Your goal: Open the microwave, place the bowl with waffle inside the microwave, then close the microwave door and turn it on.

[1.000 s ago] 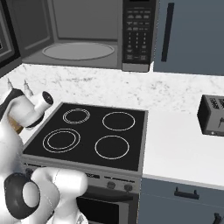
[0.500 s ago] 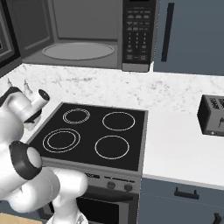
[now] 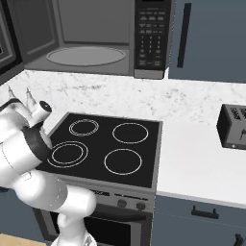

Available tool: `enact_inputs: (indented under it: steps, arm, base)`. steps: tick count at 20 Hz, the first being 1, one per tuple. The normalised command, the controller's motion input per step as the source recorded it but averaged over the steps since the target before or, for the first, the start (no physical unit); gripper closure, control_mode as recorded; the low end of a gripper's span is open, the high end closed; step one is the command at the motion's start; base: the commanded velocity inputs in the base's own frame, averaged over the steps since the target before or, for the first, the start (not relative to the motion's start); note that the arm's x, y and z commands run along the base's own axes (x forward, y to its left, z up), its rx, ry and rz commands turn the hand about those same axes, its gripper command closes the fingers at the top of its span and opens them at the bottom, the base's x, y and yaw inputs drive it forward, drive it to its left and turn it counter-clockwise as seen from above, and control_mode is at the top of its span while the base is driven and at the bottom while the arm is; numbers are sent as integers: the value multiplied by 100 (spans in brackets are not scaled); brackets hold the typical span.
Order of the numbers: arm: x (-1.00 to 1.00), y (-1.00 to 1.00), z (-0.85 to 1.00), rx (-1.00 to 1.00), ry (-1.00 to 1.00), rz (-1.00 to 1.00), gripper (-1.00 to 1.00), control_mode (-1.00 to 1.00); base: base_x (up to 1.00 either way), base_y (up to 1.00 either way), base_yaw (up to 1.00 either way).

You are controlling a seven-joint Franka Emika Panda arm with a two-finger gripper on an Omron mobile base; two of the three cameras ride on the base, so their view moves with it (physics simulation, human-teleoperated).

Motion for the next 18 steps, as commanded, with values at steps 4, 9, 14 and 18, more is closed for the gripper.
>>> enact_inputs:
  steps: [4, 9, 14, 18]
  arm:
    - [43, 36, -34, -8, 0, 0, -100, -100]
    - [35, 36, -39, -8, 1, 0, -100, -100]
    - [30, 25, -37, -5, 2, 0, -100, -100]
    - [33, 24, -40, -5, 4, 0, -100, -100]
  base:
    - [0, 0, 0]
    - [0, 0, 0]
    - [0, 0, 0]
    - [0, 0, 0]
